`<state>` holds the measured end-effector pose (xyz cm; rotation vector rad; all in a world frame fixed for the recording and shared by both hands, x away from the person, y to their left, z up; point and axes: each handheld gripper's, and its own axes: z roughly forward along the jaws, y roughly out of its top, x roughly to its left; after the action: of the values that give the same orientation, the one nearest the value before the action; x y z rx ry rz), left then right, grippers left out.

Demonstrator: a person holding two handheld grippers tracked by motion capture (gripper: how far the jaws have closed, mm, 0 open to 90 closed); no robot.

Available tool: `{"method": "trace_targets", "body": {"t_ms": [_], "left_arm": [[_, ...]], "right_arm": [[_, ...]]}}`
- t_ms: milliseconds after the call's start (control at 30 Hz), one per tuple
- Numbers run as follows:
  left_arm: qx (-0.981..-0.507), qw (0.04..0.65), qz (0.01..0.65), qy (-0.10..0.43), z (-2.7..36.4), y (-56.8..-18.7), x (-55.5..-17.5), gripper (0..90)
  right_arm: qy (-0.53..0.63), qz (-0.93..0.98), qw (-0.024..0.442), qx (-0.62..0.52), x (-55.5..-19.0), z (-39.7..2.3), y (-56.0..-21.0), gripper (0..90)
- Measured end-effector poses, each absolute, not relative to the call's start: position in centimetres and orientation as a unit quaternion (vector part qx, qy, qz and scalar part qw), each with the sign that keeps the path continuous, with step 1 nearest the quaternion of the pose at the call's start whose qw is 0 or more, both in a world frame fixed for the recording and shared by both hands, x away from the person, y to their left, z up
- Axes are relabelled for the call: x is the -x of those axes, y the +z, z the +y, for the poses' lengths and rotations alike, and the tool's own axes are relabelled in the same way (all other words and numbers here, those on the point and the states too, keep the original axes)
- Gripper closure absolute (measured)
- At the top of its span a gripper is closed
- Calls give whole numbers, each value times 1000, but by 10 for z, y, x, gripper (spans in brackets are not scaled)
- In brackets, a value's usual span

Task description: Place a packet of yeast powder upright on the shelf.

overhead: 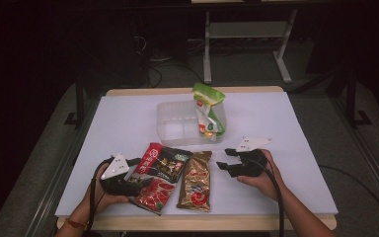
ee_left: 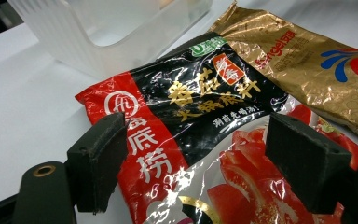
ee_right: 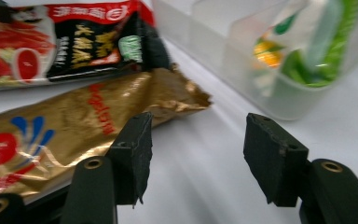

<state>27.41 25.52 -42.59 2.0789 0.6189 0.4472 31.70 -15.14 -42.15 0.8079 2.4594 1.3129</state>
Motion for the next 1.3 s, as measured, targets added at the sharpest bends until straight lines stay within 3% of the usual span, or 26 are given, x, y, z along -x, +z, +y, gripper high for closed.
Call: {"method": "trace_targets", "body": {"t_ms": [467,733,1000,1233,1300], "left_arm": [[-847,438,238,182,250,-427,-272,207],[-849,438,232,183,249,-426,-270,207],[-849,439,234,178,249,-427,-271,207],[-850,441,232,173,249,-427,-271,206],[-850,441,234,171,249,-428,-272,206]], "right_arm": [[440,856,26,-271,-318,-121,-439,315],[418,861,-31,-288,-328,-104,-454,210],[429,853,-46,-295,-335,-95,-456,192],[425,857,-31,-291,-338,-91,-456,292],[425,857,-29,-289,-338,-93,-455,444]]}}
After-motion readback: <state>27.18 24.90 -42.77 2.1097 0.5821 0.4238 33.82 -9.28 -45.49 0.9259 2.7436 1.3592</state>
